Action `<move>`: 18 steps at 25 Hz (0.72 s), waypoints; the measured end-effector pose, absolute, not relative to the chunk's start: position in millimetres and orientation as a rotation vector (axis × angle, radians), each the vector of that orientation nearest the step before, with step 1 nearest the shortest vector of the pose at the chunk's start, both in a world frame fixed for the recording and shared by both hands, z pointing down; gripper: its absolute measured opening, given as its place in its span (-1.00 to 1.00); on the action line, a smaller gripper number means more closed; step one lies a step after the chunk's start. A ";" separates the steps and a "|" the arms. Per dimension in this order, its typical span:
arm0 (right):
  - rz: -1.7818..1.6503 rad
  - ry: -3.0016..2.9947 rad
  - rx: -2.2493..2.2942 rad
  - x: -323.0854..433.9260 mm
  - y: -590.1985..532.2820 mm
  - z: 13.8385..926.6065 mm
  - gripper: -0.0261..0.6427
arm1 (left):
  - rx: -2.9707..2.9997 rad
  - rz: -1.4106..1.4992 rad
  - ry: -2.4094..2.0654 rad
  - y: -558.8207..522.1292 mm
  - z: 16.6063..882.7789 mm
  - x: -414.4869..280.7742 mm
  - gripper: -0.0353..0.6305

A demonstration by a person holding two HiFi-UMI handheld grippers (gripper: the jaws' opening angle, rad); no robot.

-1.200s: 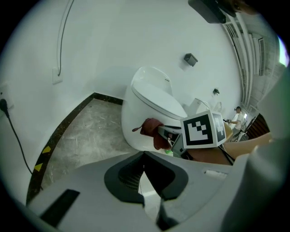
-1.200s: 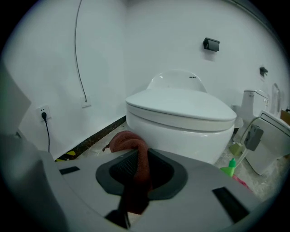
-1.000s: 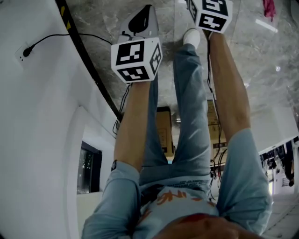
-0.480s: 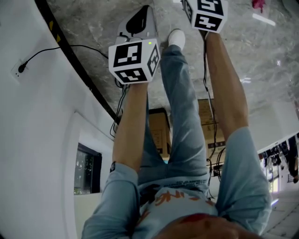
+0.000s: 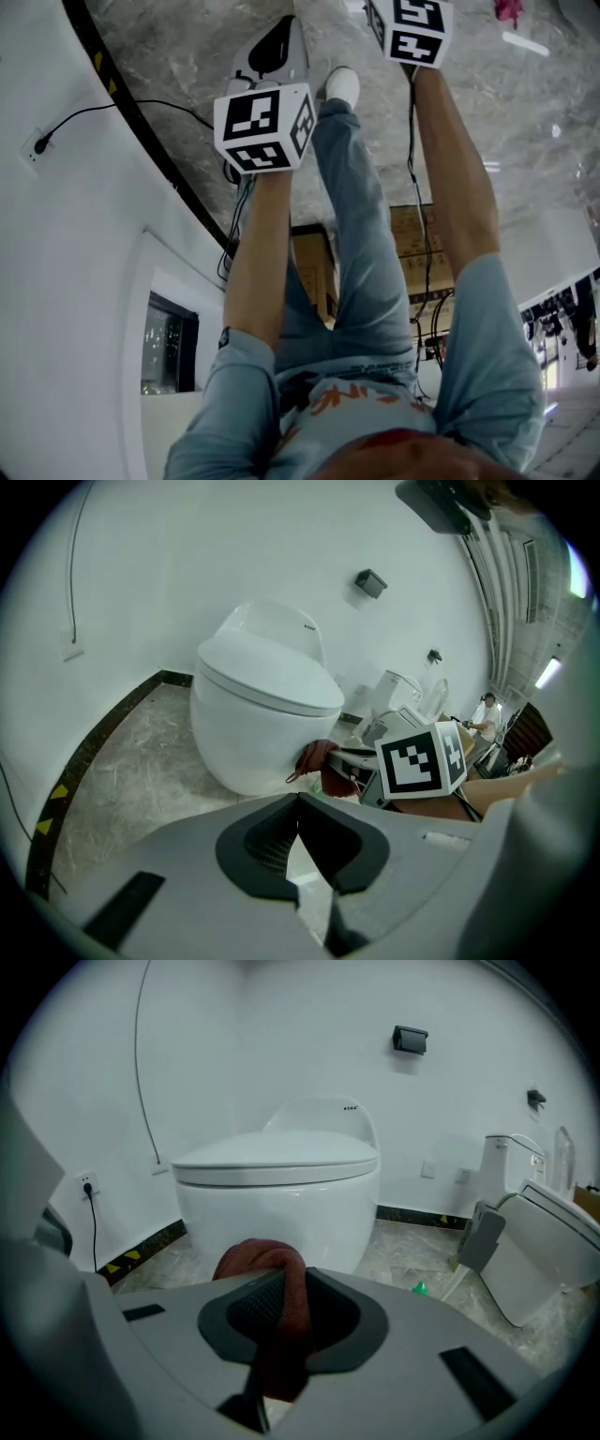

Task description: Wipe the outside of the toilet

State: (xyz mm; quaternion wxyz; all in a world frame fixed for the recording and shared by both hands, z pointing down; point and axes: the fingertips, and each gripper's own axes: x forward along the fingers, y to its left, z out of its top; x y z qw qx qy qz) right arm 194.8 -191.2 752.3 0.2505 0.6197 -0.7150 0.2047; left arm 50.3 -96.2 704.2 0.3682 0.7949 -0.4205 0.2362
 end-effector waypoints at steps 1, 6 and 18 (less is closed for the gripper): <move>0.560 -1.947 1.672 193.1 -185.0 752.8 -0.72 | 2.042 0.605 -1.079 -94.9 703.9 49.9 -0.91; 0.587 -1.954 1.635 176.6 -150.2 752.2 -0.72 | 2.029 0.596 -1.069 -82.2 705.1 41.1 -0.91; 0.512 -2.106 1.376 7.1 -129.1 769.4 -0.73 | 2.005 0.579 -1.106 -77.7 720.1 -57.3 -0.91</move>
